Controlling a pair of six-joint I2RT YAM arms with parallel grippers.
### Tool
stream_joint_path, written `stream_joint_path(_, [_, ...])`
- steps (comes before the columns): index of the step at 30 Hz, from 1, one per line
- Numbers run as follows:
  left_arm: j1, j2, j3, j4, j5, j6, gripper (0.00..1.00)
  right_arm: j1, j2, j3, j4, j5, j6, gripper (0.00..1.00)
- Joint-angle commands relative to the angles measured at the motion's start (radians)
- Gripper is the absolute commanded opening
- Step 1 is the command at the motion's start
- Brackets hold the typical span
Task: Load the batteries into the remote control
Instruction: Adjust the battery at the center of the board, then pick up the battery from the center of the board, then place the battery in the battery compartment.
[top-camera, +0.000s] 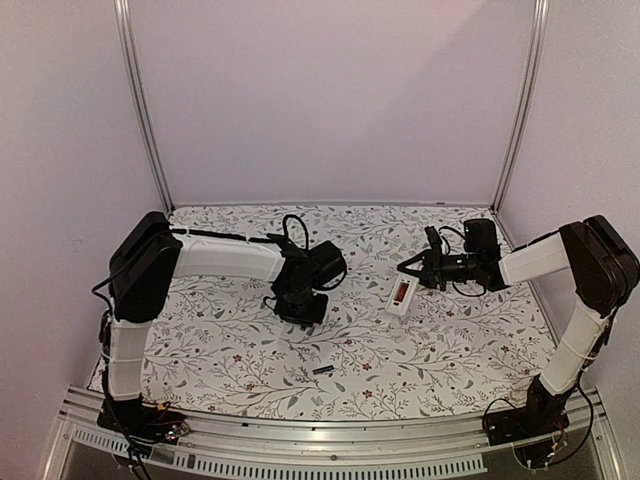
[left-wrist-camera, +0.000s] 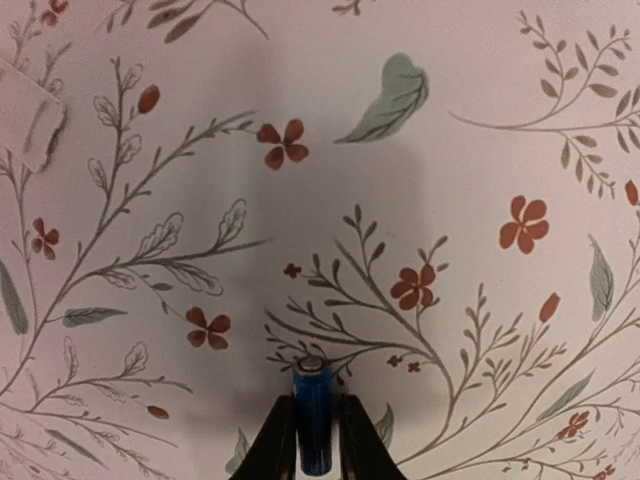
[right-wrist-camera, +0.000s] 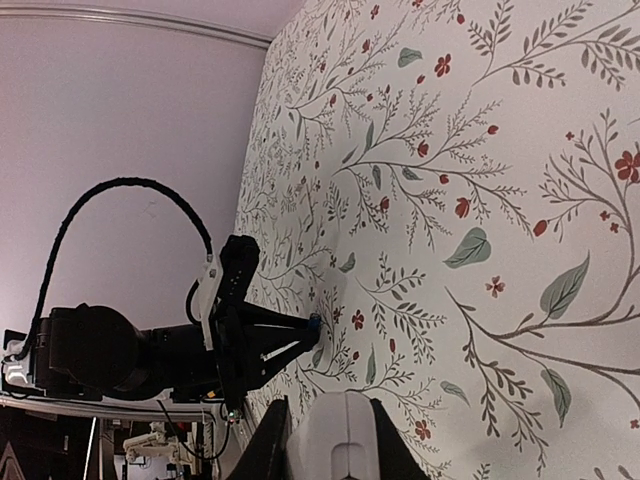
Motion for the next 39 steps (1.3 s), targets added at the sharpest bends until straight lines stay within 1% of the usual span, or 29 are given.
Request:
stream_joint_path(1, [0.008, -0.018, -0.042, 0.011, 0.034, 0.106, 0.19, -0.002, -0.023, -0.022, 0.009, -0.018, 0.016, 0.00])
stream_joint_path(8, [-0.001, -0.061, -0.088, 0.038, 0.048, 0.108, 0.22, 0.003, -0.038, -0.037, 0.009, -0.032, 0.039, 0.00])
stream_joint_path(11, [-0.007, -0.068, -0.095, 0.041, 0.035, 0.116, 0.22, 0.006, -0.035, -0.040, 0.008, -0.035, 0.058, 0.00])
stream_joint_path(15, [-0.007, -0.060, -0.100, 0.039, 0.023, 0.110, 0.17, 0.011, -0.017, -0.036, -0.013, -0.049, 0.079, 0.00])
stream_joint_path(19, [-0.007, -0.052, -0.093, 0.045, 0.001, 0.126, 0.10, 0.020, -0.012, -0.031, -0.042, -0.051, 0.078, 0.00])
stream_joint_path(22, [-0.003, -0.059, -0.086, 0.046, -0.003, 0.135, 0.03, 0.029, -0.011, -0.026, -0.058, -0.047, 0.076, 0.00])
stream_joint_path(23, [-0.004, -0.072, -0.087, 0.050, -0.004, 0.138, 0.00, 0.033, -0.010, -0.026, -0.062, -0.044, 0.080, 0.00])
stream_joint_path(28, [-0.041, -0.239, -0.136, 0.171, 0.037, 0.178, 0.00, 0.084, -0.014, -0.027, -0.073, -0.009, 0.095, 0.00])
stream_joint_path(30, [-0.061, -0.294, -0.135, 0.193, 0.070, 0.184, 0.00, 0.106, -0.014, -0.027, -0.072, 0.013, 0.109, 0.00])
stream_joint_path(33, [-0.073, -0.349, -0.138, 0.231, 0.184, 0.160, 0.00, 0.142, -0.012, -0.020, -0.072, 0.038, 0.129, 0.00])
stream_joint_path(38, [-0.074, -0.355, -0.130, 0.271, 0.429, 0.087, 0.00, 0.195, -0.002, -0.006, -0.069, 0.078, 0.166, 0.00])
stream_joint_path(39, [-0.076, -0.352, -0.134, 0.284, 0.460, 0.064, 0.00, 0.206, -0.001, -0.001, -0.067, 0.082, 0.170, 0.00])
